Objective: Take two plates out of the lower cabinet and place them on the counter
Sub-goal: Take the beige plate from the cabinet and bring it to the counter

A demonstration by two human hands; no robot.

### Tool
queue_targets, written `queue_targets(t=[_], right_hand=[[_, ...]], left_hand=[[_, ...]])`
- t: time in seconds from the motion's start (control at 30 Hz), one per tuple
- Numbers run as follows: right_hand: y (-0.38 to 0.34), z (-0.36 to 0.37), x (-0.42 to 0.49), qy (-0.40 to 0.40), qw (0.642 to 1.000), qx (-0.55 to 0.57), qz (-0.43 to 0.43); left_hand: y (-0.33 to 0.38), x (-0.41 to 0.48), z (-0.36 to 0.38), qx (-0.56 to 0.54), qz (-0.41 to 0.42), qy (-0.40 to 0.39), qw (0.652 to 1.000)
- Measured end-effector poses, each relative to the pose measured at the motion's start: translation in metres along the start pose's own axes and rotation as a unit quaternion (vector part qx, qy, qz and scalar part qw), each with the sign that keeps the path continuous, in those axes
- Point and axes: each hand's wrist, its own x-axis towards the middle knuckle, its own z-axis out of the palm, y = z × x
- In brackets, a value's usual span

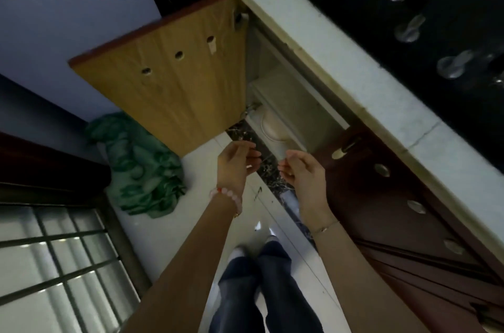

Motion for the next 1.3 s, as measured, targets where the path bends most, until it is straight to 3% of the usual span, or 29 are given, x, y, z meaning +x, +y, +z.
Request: queue_targets(t=[0.37, 0.7, 0.97, 1.1, 1.3], right_hand=[[0.188, -0.022, 0.175, -0.017, 0.999, -0.030, 0.007], [0.325, -0.037, 0.319, 0.019, 0.999, -0.029, -0.020], [0.377, -0.054, 0.411, 0.067, 0.994, -0.010, -0.082], [0.391, -0.056, 0.443, 0.122, 0.985, -0.047, -0.112], [0.401, -0.049, 0.464, 0.135, 0.982, -0.041, -0.122]], left_hand=[[-0.177, 0.197, -0.009, 0.027, -0.009, -0.029, 0.999], [-0.297, 0.369, 0.000, 0.034, 0.017, -0.067, 0.997], [-0.344, 0.455, 0.037, 0.056, 0.034, -0.102, 0.993], [-0.362, 0.485, 0.055, 0.085, 0.048, -0.086, 0.992], [-0.368, 0.505, 0.068, 0.099, 0.057, -0.086, 0.990]])
